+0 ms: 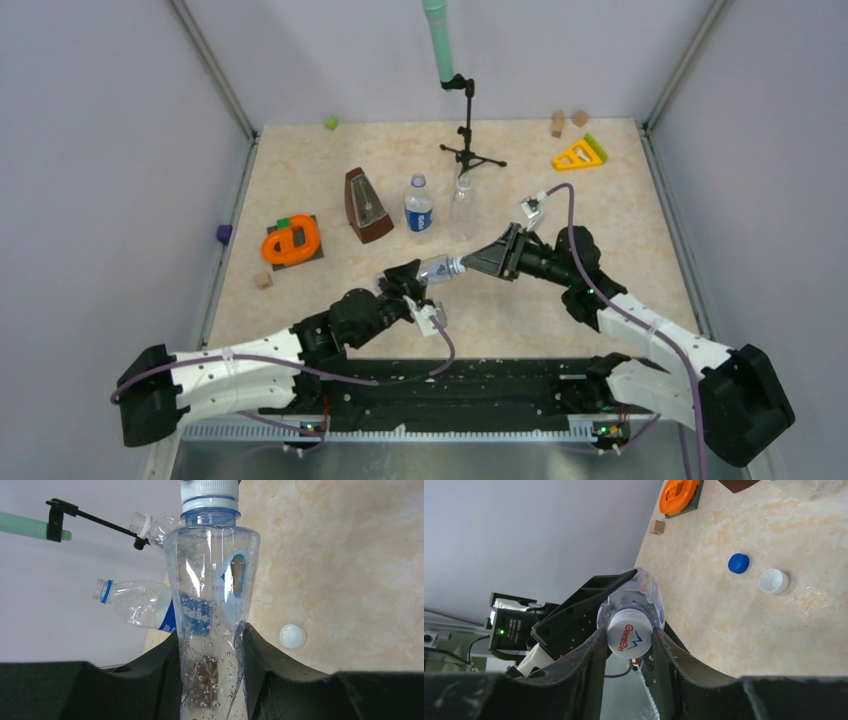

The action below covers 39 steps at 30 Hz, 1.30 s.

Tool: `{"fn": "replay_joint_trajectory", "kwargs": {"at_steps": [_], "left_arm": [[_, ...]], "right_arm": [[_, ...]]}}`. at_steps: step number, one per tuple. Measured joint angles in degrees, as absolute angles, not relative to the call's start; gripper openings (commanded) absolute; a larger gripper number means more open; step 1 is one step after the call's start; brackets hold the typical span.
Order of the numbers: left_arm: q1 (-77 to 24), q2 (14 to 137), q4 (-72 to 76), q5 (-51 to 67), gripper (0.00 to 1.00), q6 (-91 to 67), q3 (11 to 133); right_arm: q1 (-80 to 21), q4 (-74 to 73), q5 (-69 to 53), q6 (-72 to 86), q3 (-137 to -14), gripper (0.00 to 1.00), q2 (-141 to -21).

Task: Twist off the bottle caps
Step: Unscrew the bottle cap from the plastic bottle.

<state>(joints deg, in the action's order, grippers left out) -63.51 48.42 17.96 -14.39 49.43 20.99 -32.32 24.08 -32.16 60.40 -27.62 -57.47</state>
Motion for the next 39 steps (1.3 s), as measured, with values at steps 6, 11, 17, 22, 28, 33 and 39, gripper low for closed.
{"fn": "replay_joint_trajectory", "kwargs": {"at_steps": [6,11,17,22,28,33,39], "left_arm": [[-63.5,49.3,18.7,-14.4,0.0,49.1,20.9],[-63.6,49.8,20.2,-14.4,0.0,49.1,20.8],[-63.6,49.7,20.0,-14.4,0.0,49.1,20.8],[-63.6,48.4,18.9,-14.5,0.0,48.8,20.5],[-63.6,45.5,17.0,-15.0,0.0,47.4,19.4],[-63.5,44.4,15.0,-14.3,0.0,43.2,19.3],[-62.9,43.0,11.9,-9.4,0.0,36.0,19.8]], "right_arm": [[-32.4,24.1,-32.8,59.3,-27.6,0.44,-59.2],[-32.5,23.6,-34.3,57.9,-27.9,0.41,-59.7],[-32.6,24.5,-34.9,57.6,-28.3,0.44,-60.4],[-32.7,26.3,-34.7,58.6,-28.3,0.28,-61.6],[-33.0,29.1,-37.2,59.4,-29.0,0.11,-64.9],[-33.4,27.8,-39.8,53.6,-30.7,0.07,-66.2],[-34.0,23.7,-40.5,44.8,-30.8,0.07,-63.1]]}}
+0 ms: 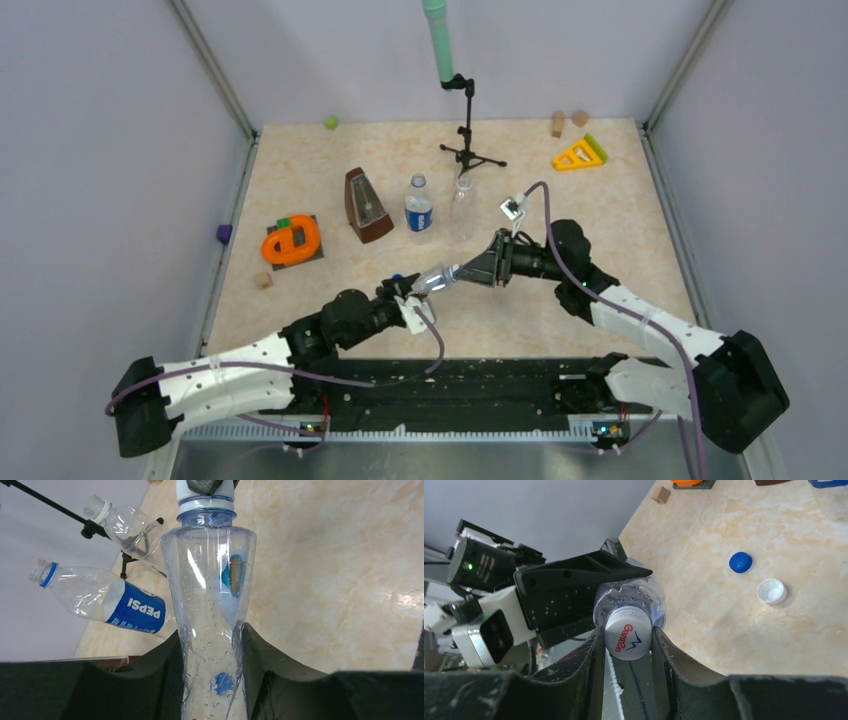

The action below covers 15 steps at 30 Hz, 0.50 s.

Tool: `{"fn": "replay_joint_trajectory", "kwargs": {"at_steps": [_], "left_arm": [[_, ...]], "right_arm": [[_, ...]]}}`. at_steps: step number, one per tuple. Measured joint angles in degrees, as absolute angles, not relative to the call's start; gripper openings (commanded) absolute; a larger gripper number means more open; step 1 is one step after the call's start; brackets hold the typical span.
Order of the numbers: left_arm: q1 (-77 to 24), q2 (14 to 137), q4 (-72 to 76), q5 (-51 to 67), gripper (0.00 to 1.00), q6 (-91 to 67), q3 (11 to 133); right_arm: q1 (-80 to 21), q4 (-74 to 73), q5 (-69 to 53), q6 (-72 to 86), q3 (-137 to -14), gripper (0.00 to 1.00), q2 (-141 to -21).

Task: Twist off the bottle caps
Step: Unscrew the bottle cap from the plastic bottle.

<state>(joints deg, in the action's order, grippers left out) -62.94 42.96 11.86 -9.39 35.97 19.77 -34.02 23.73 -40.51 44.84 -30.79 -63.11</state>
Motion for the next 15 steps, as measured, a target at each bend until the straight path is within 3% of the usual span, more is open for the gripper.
{"fn": "replay_joint_trajectory", "kwargs": {"at_steps": [10,15], "left_arm": [[-51.0,45.3,0.0,16.2,0.0,27.0,29.7],[-50.0,47.4,-1.7,21.4,0.0,25.6,31.9]], "right_arm": [[-34.0,20.4,-41.8,35.2,-30.8,0.1,-55.6],[-34.0,16.1,-41.3,31.1,-30.6,0.12,-51.8]]}}
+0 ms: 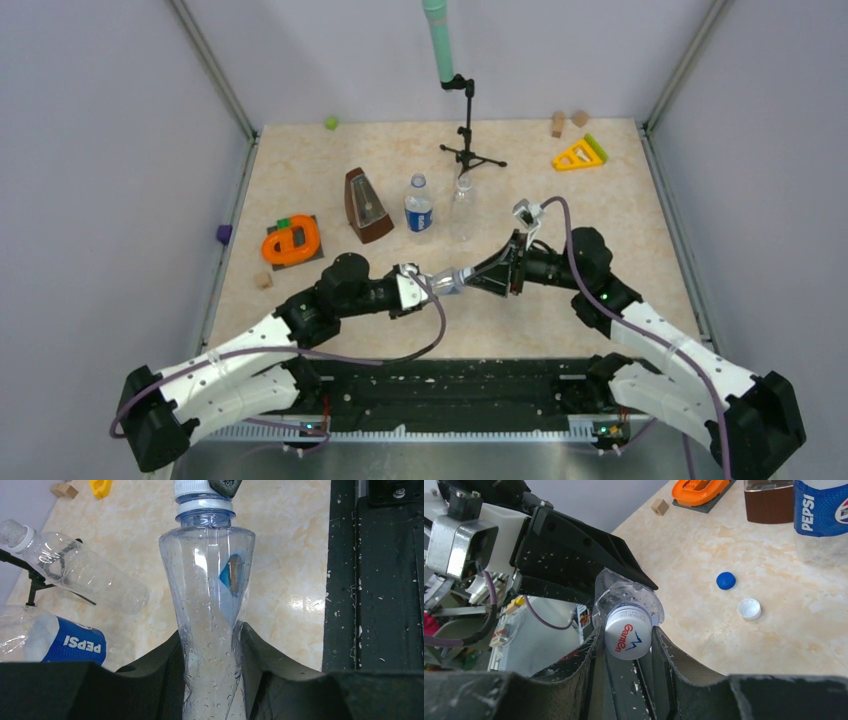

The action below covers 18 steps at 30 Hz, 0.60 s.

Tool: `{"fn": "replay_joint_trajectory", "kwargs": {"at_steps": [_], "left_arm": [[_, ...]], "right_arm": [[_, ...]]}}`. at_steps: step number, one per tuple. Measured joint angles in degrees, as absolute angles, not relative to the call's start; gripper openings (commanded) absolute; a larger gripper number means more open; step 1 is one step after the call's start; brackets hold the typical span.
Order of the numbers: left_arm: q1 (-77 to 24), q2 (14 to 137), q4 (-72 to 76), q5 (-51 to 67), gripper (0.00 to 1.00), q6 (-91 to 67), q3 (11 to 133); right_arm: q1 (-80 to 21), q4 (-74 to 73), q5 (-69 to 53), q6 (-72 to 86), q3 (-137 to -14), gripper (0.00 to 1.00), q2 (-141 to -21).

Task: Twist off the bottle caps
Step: Unscrew the bottle cap from the plastic bottle.

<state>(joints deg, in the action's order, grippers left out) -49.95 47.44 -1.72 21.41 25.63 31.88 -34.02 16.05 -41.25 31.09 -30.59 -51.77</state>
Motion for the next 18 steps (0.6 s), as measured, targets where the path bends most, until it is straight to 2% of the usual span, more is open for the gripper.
{"fn": "replay_joint_trajectory", "kwargs": {"at_steps": [3,4,5,7,8,11,18], "left_arm": [[-49.9,49.0,-1.9,22.1,0.0,25.8,32.8],[-49.9,49.5,-2.0,22.1,0.0,25.9,33.0],[-49.9,49.7,-2.1,22.1,0.0,26.1,33.0],[-50.0,49.9,-1.9,22.0,0.0,26.1,33.0],[-50.0,49.9,-1.7,21.9,0.0,26.1,32.9],[-51.2,49.6,1.7,20.6,0.0,26.1,31.2],[-54.4,45.8,7.4,11.0,0.0,30.7,25.7]], "right_arm": [[-34.0,13.6,-40.2,29.2,-30.4,0.13,-50.2],[-34.0,12.7,-39.9,28.9,-30.5,0.17,-49.9],[-34.0,11.3,-39.6,28.5,-30.9,0.23,-49.7],[-34.0,10.1,-39.0,28.5,-31.2,0.47,-49.6],[-34.0,9.8,-38.7,28.7,-31.2,0.53,-49.6],[-34.2,8.7,-36.1,29.3,-31.2,0.58,-49.6],[-34.5,8.1,-32.6,33.5,-31.3,0.63,-50.6]]}}
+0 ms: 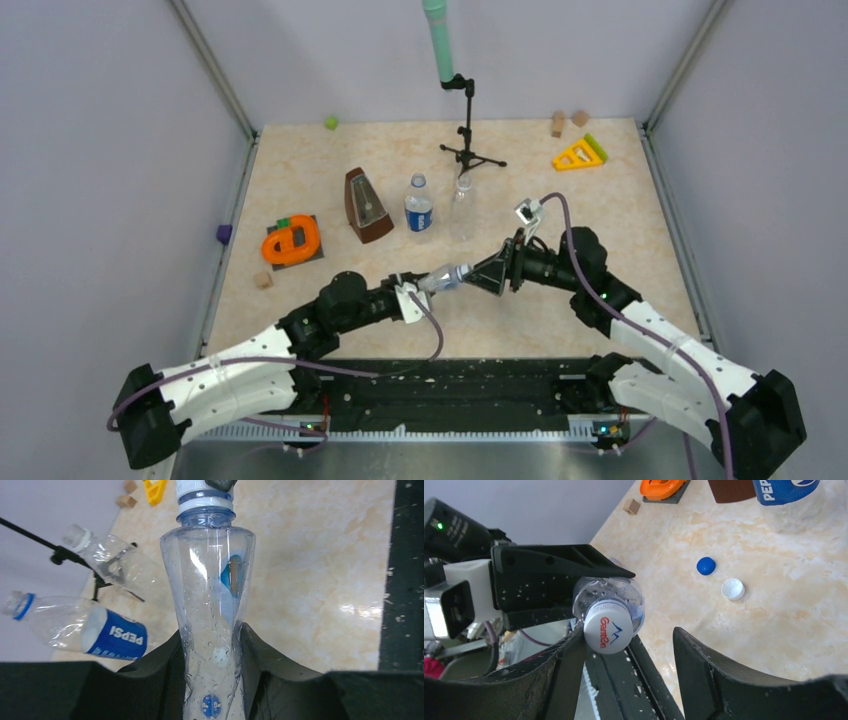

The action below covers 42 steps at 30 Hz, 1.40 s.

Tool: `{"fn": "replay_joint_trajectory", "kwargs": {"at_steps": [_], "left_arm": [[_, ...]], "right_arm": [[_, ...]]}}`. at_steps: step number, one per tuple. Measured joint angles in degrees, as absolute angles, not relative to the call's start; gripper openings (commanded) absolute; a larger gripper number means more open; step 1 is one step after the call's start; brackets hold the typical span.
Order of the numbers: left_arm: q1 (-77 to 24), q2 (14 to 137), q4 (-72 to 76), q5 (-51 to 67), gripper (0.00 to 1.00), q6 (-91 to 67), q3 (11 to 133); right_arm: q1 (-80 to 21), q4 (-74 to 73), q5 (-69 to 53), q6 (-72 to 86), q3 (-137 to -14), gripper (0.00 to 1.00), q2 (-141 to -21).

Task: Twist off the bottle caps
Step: Unscrew the bottle cap from the plastic bottle.

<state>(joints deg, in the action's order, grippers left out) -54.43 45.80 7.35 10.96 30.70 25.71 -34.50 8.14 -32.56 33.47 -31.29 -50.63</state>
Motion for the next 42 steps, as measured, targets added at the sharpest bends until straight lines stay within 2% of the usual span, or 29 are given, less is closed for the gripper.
{"fn": "replay_joint_trajectory", "kwargs": {"at_steps": [11,18,42], "left_arm": [[-55.7,42.5,11.9,-0.2,0.0,39.2,21.5],[-56.6,43.3,13.6,-4.2,0.0,41.8,21.2],[-57.6,41.6,14.6,-5.3,0.0,41.8,19.4]], "right_arm": [[-34.4,17.4,-25.8,45.2,-31.1,0.62,-52.3],[-34.5,21.7,-26.7,49.0,-31.1,0.6,-55.9],[-34.5,21.3,-28.9,49.3,-31.2,0.6,-57.9]]}}
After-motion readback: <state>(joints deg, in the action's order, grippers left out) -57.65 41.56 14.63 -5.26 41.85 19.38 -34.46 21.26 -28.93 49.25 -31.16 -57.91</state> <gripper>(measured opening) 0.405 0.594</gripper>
